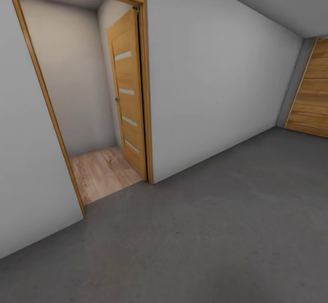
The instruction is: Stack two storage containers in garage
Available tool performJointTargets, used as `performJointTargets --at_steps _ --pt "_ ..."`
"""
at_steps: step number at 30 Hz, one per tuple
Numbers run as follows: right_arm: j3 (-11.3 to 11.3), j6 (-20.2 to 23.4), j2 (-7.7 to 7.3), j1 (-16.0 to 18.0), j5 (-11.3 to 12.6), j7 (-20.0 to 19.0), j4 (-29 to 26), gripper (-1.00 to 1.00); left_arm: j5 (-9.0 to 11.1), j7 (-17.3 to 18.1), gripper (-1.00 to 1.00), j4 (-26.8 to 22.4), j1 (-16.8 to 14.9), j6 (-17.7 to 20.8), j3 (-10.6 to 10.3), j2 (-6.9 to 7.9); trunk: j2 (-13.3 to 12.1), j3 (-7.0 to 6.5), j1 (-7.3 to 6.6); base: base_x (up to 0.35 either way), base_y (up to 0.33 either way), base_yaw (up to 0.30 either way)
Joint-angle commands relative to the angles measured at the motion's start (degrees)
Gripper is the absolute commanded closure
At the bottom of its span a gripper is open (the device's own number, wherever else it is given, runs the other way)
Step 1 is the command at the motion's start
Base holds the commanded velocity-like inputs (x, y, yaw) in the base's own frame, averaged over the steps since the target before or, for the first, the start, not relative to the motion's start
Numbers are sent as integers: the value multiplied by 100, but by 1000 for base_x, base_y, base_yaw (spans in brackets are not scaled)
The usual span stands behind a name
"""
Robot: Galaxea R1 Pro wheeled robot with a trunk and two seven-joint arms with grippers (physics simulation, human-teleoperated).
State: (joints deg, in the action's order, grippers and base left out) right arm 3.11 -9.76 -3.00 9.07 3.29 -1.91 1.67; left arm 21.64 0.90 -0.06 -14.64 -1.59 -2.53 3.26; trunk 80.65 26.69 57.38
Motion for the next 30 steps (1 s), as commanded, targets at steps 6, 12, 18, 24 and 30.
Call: performJointTargets --at_steps 6,12,18,24,30 --pt "41 -30 -30 8 35 -20 18 -100 42 8 -100 6 -4 -17 -28 -1 3 6 3 325 0 0" --pt "62 -26 -42 7 19 -28 18 -100 42 12 -100 6 -4 -17 -28 -1 3 6 3 325 0 0" --pt "55 -28 -37 8 -580 -21 18 -100 42 12 -100 6 -4 -17 -28 -9 3 6 3 325 0 0" --pt "43 -34 -35 8 -763 -25 18 -100 42 14 -100 6 -4 -17 -28 -9 3 6 3 325 0 0" --pt "36 -35 -27 7 -784 -26 18 -100 42 15 -100 6 -4 -17 -28 -7 3 6 3 325 0 0"
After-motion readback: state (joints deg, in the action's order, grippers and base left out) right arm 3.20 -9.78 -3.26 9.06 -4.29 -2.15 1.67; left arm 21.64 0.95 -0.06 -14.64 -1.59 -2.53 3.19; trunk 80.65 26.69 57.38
